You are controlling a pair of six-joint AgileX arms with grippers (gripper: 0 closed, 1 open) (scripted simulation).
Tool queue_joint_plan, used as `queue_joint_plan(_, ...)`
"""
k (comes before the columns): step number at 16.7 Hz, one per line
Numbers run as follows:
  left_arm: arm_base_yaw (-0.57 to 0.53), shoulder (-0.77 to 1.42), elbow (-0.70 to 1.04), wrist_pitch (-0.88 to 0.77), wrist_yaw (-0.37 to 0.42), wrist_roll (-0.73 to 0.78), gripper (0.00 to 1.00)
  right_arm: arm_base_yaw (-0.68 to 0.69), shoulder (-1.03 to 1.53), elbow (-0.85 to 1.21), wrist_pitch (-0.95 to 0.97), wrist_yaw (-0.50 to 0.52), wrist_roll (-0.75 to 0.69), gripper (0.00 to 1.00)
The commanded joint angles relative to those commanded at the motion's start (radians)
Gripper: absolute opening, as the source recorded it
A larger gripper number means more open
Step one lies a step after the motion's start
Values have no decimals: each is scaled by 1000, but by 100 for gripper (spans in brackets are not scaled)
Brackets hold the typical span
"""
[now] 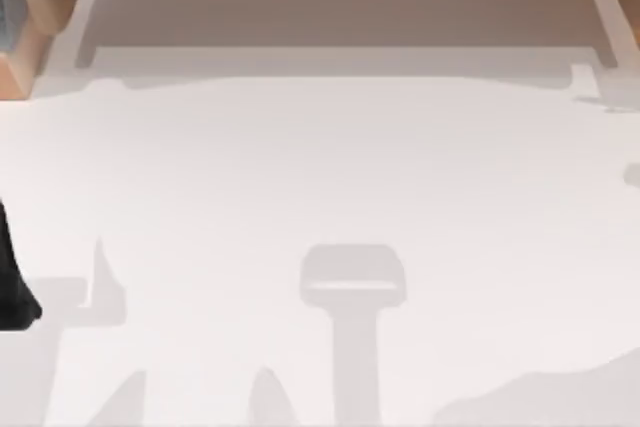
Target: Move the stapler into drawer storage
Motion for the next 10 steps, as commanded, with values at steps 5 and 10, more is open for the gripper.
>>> queue_joint_plan(5,0,0,0,0,0,0,100,36,77,165,-89,37,-1,0)
queue_joint_plan(10,0,0,0,0,0,0,100,57,119,267,-149,66,-1,0)
